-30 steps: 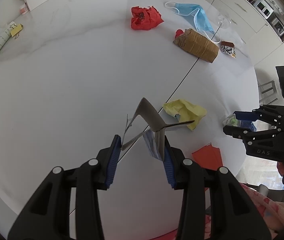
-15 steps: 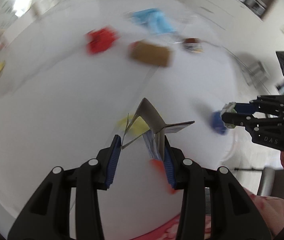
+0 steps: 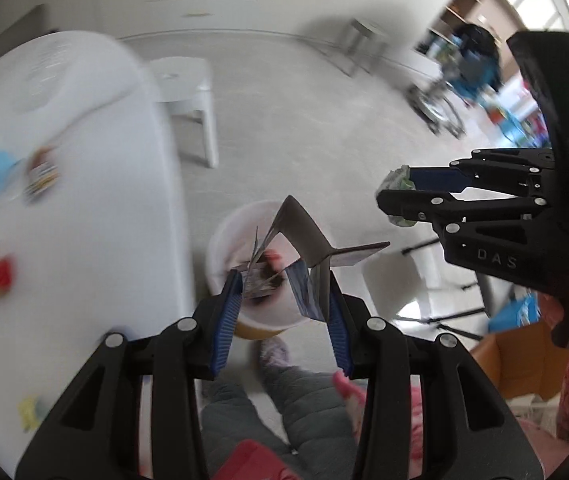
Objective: Collect trash
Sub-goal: 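Carry green wrapper and grey cardboard over the white bin and open both tools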
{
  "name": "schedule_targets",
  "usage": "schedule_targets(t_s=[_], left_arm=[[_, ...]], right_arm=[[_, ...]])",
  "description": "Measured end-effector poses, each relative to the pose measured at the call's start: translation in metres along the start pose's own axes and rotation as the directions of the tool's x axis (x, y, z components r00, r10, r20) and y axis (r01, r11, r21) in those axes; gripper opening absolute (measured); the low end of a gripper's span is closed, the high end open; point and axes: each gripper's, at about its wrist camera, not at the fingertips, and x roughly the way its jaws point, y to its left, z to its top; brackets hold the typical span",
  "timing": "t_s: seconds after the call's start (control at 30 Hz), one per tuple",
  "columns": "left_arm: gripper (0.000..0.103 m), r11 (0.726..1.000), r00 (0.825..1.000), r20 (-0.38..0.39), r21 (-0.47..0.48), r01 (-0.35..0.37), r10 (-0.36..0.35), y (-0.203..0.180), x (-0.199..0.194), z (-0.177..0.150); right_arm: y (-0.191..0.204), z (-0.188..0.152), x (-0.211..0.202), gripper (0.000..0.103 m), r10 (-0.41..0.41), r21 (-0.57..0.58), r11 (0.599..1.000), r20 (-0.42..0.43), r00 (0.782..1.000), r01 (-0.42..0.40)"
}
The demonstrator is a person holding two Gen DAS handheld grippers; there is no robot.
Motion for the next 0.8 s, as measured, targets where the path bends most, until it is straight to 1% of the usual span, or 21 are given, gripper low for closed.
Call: schedule_targets(t_s=[0.03,0.1,0.13,0.2,0.27,0.33,0.43,0.53,0.57,0.67,0.73,0.8], left_arm=[[0.04,1.0,1.0,-0.017,0.01,0.005,-0.005,-0.008,0.009,0.007],[0.046,1.0,0.999,-0.047,0.031,0.002,-0.001,-0.023,0.027,0.018],[0.05,0.999,0.999,-0.054,0.035,-0.004,0.006,-0.026,0.031,0.021],[0.054,0.998,0.998,-0.063,0.056,-0.014,0.017,-0.034,0.037,0.027],[0.068,0.996,0.998,-0.05,0.073,-0.043,0.046,-0.04,0.034,0.031],[0.074,0.995,0.998,-0.025,0.075,-0.064,0.066,-0.042,0.028,0.035],[0.075,0.995,0.996,-0.001,0.06,-0.085,0.085,-0.042,0.015,0.035],[0.079,0.991,0.992,0.028,0.043,-0.124,0.123,-0.035,0.0,0.035],[0.083,0.989,0.989,0.044,0.032,-0.142,0.14,-0.032,-0.008,0.033],[0.087,0.983,0.978,0.093,-0.001,-0.185,0.185,-0.021,-0.031,0.026],[0.09,0.977,0.971,0.108,-0.026,-0.212,0.214,-0.015,-0.043,0.021],[0.091,0.969,0.962,0.121,-0.063,-0.237,0.244,-0.007,-0.054,0.015]], right_arm=[[-0.014,-0.003,-0.001,0.029,-0.009,0.018,1.0,-0.001,1.0,0.009],[-0.032,-0.007,0.001,0.029,-0.014,0.038,0.999,0.0,1.0,0.014],[-0.034,-0.009,0.002,0.029,-0.013,0.046,0.999,0.001,1.0,0.013],[-0.041,-0.011,0.0,0.029,-0.007,0.056,0.998,0.007,1.0,0.007],[-0.049,-0.013,0.001,0.03,-0.002,0.064,0.998,0.013,1.0,0.001],[-0.049,-0.012,0.001,0.03,0.004,0.07,0.998,0.015,1.0,-0.005],[-0.054,-0.011,0.002,0.03,0.01,0.068,0.998,0.022,1.0,-0.012],[-0.051,-0.008,0.002,0.031,0.017,0.051,0.999,0.027,0.999,-0.019],[-0.049,-0.008,0.002,0.031,0.018,0.046,0.999,0.029,0.999,-0.02],[-0.04,-0.006,0.004,0.031,0.019,0.018,1.0,0.026,0.999,-0.02],[-0.033,-0.005,0.01,0.031,0.024,-0.005,1.0,0.014,1.0,-0.024],[-0.024,-0.004,0.021,0.031,0.04,-0.026,0.999,-0.008,0.999,-0.04]])
